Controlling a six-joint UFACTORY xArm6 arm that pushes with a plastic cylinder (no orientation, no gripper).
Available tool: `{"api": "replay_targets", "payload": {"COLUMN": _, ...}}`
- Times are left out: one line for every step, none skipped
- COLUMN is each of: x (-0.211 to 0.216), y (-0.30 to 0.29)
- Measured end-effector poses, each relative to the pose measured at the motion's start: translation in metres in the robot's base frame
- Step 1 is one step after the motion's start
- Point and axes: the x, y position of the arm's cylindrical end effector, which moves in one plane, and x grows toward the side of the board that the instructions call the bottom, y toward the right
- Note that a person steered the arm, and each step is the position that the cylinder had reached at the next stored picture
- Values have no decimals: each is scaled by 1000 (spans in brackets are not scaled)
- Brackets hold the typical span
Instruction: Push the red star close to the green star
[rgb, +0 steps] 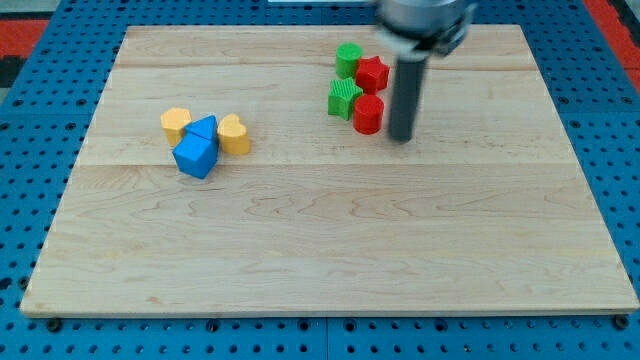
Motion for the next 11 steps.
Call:
{"api": "replay_targets", "payload": {"x": -38, "y": -5}}
{"api": "replay_targets", "payload": {"x": -52, "y": -42}}
{"api": "replay_targets", "payload": {"x": -62, "y": -56}}
{"api": "replay_targets", "payload": {"x": -77, "y": -61}}
{"api": "replay_targets", "payload": {"x": -109, "y": -32}}
{"api": "replay_targets", "payload": {"x": -117, "y": -28}}
{"api": "replay_targets", "payload": {"x": -113, "y": -31}}
{"api": "replay_targets", "payload": {"x": -80, "y": -43}}
{"api": "replay_targets", "payload": {"x": -74, "y": -47}}
{"api": "replay_targets", "payload": {"x": -74, "y": -52}}
{"api": "replay_targets", "payload": {"x": -74, "y": -62}}
